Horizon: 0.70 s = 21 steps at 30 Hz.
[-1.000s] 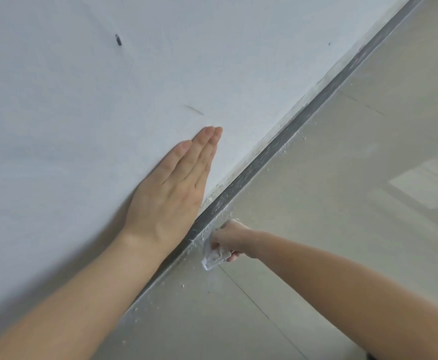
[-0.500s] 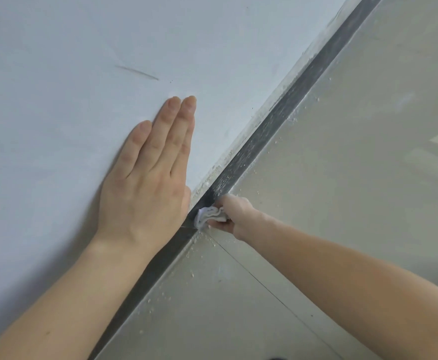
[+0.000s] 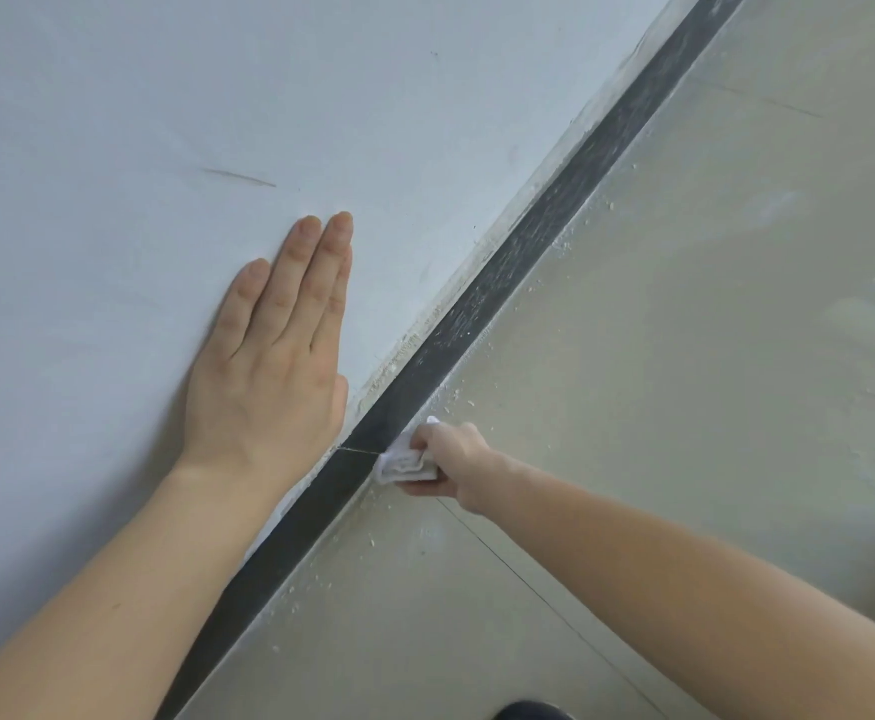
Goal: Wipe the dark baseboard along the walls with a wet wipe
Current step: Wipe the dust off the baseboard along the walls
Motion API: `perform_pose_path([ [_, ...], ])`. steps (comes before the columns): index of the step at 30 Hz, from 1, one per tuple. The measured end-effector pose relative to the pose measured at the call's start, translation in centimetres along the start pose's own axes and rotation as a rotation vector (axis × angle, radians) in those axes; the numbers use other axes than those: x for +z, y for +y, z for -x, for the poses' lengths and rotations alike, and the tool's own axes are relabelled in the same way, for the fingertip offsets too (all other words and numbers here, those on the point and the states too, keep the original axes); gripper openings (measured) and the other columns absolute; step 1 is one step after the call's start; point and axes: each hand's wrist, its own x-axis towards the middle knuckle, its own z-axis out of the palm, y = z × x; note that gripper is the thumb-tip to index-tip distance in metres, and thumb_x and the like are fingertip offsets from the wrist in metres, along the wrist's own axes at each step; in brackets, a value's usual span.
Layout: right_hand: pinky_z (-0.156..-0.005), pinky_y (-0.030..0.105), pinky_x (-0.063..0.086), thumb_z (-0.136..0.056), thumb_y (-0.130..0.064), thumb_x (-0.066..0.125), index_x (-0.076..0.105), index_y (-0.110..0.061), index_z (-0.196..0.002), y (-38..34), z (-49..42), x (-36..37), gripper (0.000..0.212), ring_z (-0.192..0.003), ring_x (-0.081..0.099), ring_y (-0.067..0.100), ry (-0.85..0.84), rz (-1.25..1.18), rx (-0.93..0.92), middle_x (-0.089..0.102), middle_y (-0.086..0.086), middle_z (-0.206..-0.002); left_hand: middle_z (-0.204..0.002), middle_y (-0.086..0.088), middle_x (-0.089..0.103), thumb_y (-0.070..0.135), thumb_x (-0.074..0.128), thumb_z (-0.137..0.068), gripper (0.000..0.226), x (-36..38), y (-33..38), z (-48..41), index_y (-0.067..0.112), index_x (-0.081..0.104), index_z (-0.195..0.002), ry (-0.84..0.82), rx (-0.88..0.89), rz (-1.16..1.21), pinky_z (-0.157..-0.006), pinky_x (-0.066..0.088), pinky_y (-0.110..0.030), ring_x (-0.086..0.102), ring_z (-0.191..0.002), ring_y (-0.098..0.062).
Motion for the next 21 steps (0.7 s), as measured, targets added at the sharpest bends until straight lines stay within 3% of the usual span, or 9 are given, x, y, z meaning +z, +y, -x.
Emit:
perform_pose_path([
  [3,-0.074,0.033,0.059,-0.091,-0.004,0.048,0.057,-0.008,-0.089,0.6,-0.9,2.1,0.009,-0.069,0.061,0.02,-0.06,-0.076,0.02,0.058,0.009,-0.084,-0.16,-0.004,-0.004,0.014,0.033,-0.081,0.079,-0.2,0.0,0.0,0.003,-0.002,-0.151,-0.023,0.004,-0.023,-0.116,-0.008,-0.033,-0.004,-0.145,-0.019],
  [7,-0.051,0.025,0.056,-0.095,-0.007,0.043,0.05,-0.008,-0.121,-2.7,-1.5,1.7,0.027,-0.073,0.058,0.017,-0.053,-0.182,0.001,0.053,0.008,-0.094,-0.16,-0.003,-0.009,0.014,0.037,-0.08,0.083,-0.5,0.2,0.2,0.003,-0.005,-0.151,-0.058,-0.01,-0.016,-0.115,-0.01,-0.032,-0.008,-0.145,-0.018],
  [11,-0.066,0.032,0.058,-0.095,-0.002,0.043,0.052,-0.001,-0.091,-6.7,0.0,-1.9,0.01,-0.073,0.06,0.022,-0.06,-0.34,0.013,0.057,0.017,-0.092,-0.16,-0.003,-0.009,0.013,0.029,-0.079,0.08,-0.4,0.5,0.1,0.004,-0.005,-0.151,-0.064,-0.039,0.022,-0.116,-0.013,-0.032,-0.014,-0.145,-0.016],
  [16,-0.056,0.026,0.059,-0.094,-0.004,0.042,0.057,0.002,-0.104,-8.7,-0.5,-5.9,0.019,-0.067,0.062,0.021,0.012,-0.619,-0.16,0.062,0.016,-0.094,-0.16,-0.003,-0.007,0.014,0.027,-0.079,0.079,-0.3,0.8,0.2,0.003,-0.004,-0.151,-0.08,-0.055,0.045,-0.116,-0.012,-0.033,-0.014,-0.145,-0.016],
  [18,-0.061,0.028,0.059,-0.093,-0.003,0.042,0.055,-0.001,-0.098,-7.7,-0.7,-6.2,0.014,-0.069,0.062,0.021,0.043,-0.566,-0.153,0.062,0.015,-0.093,-0.16,-0.004,-0.006,0.013,0.029,-0.079,0.08,-0.1,0.8,0.3,0.002,-0.003,-0.151,-0.072,-0.051,0.016,-0.116,-0.01,-0.034,-0.01,-0.146,-0.018],
  [21,-0.063,0.032,0.059,-0.091,0.0,0.044,0.054,-0.001,-0.095,-3.7,-0.2,-4.0,0.011,-0.068,0.064,0.023,-0.073,-0.32,-0.019,0.061,0.016,-0.092,-0.159,-0.007,-0.009,0.014,0.038,-0.078,0.085,-0.1,1.1,0.0,0.0,-0.003,-0.15,-0.081,-0.06,0.006,-0.116,-0.009,-0.035,-0.013,-0.145,-0.018],
])
